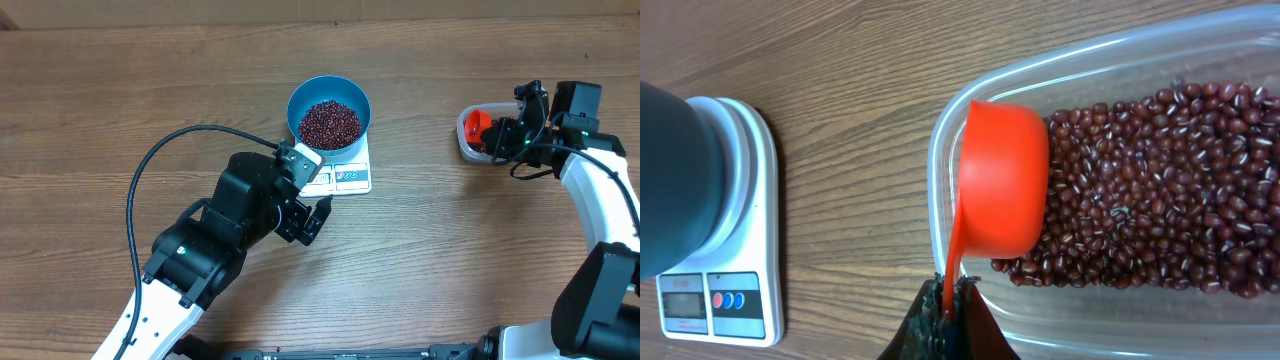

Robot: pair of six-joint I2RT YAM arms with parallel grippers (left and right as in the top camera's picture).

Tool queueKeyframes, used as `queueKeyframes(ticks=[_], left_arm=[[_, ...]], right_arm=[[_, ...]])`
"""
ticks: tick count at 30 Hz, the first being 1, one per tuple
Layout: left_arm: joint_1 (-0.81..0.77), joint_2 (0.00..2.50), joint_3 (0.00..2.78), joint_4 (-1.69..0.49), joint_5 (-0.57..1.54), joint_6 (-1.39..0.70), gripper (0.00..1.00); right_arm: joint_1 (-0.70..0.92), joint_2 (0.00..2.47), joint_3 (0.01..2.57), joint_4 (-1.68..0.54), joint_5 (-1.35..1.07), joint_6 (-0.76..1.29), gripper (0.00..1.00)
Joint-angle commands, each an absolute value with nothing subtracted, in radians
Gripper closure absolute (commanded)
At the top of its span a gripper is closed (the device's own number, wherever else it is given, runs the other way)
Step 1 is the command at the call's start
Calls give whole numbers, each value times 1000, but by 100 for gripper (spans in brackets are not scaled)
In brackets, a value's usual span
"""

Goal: Scoop item into bowl and weigh 150g on scale
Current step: 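Lower the scoop into the beans and drag it through with the right gripper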

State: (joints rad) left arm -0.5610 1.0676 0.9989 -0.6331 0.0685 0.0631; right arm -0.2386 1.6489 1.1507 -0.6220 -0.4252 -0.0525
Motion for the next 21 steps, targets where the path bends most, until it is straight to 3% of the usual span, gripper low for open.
queueKeyframes(ticks=[1, 21], left_arm=[[-556, 1074, 991, -632, 78, 83, 0], [-556, 1073, 991, -632, 78, 83, 1]], right_arm=[[-252, 1641, 1186, -623, -493, -54, 96], [-322, 1535, 1194, -649, -536, -54, 96]])
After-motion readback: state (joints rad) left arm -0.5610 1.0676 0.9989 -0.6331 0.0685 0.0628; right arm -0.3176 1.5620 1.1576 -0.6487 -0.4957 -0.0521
